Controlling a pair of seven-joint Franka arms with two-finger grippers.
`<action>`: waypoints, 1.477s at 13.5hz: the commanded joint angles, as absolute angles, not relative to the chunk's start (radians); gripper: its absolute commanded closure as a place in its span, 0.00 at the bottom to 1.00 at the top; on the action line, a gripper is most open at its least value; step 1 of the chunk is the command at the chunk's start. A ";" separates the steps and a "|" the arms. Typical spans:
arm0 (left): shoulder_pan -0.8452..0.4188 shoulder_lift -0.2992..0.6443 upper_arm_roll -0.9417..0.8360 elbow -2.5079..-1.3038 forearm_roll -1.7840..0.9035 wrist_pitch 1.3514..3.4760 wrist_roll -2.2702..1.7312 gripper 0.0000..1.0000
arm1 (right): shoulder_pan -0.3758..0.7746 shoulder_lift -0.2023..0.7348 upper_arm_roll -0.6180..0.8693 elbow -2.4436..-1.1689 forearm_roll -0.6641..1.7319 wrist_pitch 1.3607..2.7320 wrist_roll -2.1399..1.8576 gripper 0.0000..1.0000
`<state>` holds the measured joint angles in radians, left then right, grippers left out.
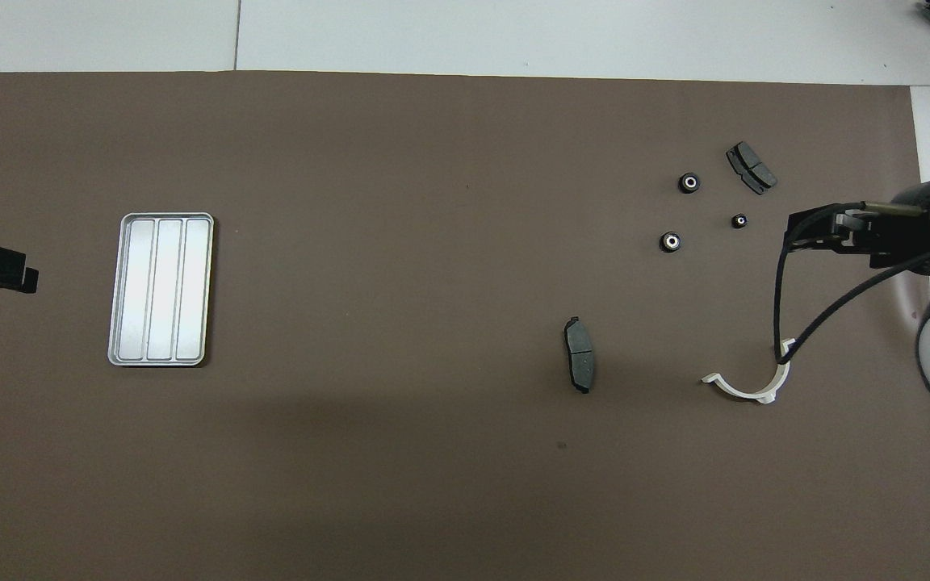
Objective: Place bearing gear from tray to pile
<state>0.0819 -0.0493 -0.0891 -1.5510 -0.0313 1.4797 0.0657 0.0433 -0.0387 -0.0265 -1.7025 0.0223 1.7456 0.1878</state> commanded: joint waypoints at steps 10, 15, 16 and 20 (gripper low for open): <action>0.092 -0.075 -0.095 -1.575 -0.020 1.473 0.075 0.00 | -0.118 -0.081 -0.020 -1.603 0.117 1.641 0.014 0.00; 0.092 -0.075 -0.095 -1.575 -0.020 1.473 0.075 0.00 | -0.100 -0.097 -0.015 -1.644 0.017 1.648 0.011 0.00; 0.092 -0.075 -0.095 -1.575 -0.020 1.473 0.075 0.00 | -0.086 -0.097 -0.015 -1.655 -0.023 1.646 0.011 0.00; 0.092 -0.075 -0.095 -1.575 -0.020 1.473 0.075 0.00 | -0.078 -0.075 -0.011 -1.681 -0.046 1.658 0.011 0.00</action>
<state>0.0820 -0.0493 -0.0890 -1.5510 -0.0313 1.4795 0.0657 -0.0766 -0.0720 -0.0171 -1.6574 -0.0270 1.6492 0.0294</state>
